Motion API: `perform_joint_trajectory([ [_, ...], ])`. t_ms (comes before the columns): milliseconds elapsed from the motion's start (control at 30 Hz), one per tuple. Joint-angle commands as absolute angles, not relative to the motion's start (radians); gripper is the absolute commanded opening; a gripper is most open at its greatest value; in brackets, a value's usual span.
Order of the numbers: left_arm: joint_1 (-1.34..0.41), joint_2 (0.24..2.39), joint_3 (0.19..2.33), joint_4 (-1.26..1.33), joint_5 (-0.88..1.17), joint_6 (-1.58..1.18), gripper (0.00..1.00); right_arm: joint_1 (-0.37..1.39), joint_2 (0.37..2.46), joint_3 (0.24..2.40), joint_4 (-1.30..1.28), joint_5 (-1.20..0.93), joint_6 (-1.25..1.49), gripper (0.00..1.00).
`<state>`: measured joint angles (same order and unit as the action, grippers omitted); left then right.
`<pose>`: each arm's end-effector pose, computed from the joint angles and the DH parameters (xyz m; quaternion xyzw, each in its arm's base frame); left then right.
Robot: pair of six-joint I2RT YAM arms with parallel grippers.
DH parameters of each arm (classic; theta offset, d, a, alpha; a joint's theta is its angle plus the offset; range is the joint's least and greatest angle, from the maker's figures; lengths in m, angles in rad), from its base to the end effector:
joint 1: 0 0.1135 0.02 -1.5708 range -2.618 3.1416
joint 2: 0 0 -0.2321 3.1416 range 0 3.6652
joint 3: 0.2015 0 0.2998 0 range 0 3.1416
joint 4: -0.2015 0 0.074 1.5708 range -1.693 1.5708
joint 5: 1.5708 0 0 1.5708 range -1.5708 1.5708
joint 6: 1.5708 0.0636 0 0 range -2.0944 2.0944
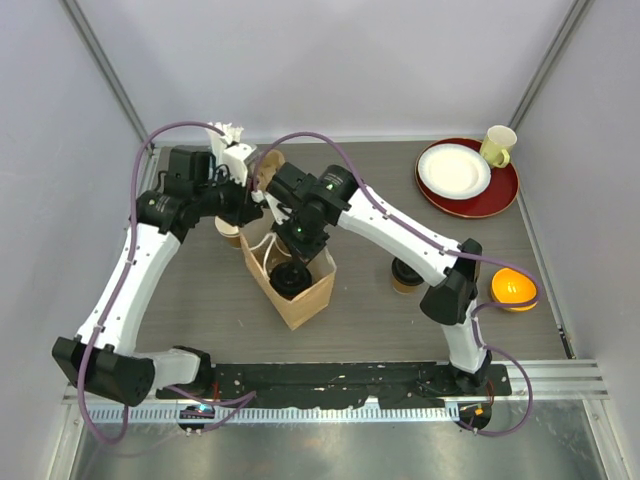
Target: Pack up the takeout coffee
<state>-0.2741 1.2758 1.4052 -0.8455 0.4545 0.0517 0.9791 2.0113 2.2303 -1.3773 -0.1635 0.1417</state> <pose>0.3149 -0.1176 0.3469 0.2359 0.8598 -0.2486 0.3786 0.2410 0.3772 0.3205 -0.4119 0.8845 0.1762 0.1304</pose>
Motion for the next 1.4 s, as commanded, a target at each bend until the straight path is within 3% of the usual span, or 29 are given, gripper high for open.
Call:
perform_joint_trajectory([
  [0, -0.302, 1.184, 1.431, -0.697, 0.471, 0.081, 0.00, 0.969, 2.045, 2.210, -1.499, -0.132, 0.190, 0.01],
  [233, -0.288, 1.163, 1.413, -0.617, 0.629, 0.075, 0.00, 0.968, 2.075, 2.220, -1.499, -0.055, 0.167, 0.01],
  [767, -0.256, 1.154, 1.275, -0.606, 0.637, 0.067, 0.00, 0.950, 2.132, 2.161, -1.344, -0.078, 0.129, 0.02],
  [833, -0.256, 1.160, 1.282, -0.607, 0.640, 0.069, 0.00, 0.950, 2.140, 2.184, -1.365, -0.081, 0.123, 0.06],
  [967, -0.256, 1.161, 1.292, -0.618, 0.657, 0.075, 0.00, 0.950, 2.126, 2.220, -1.388, -0.084, 0.117, 0.30],
  [1067, -0.256, 1.158, 1.292, -0.624, 0.678, 0.072, 0.00, 0.951, 2.114, 2.262, -1.407, -0.094, 0.121, 0.41],
  [1367, -0.256, 1.180, 1.310, -0.686, 0.713, 0.095, 0.00, 0.960, 2.057, 2.364, -1.410, -0.110, 0.166, 0.52],
])
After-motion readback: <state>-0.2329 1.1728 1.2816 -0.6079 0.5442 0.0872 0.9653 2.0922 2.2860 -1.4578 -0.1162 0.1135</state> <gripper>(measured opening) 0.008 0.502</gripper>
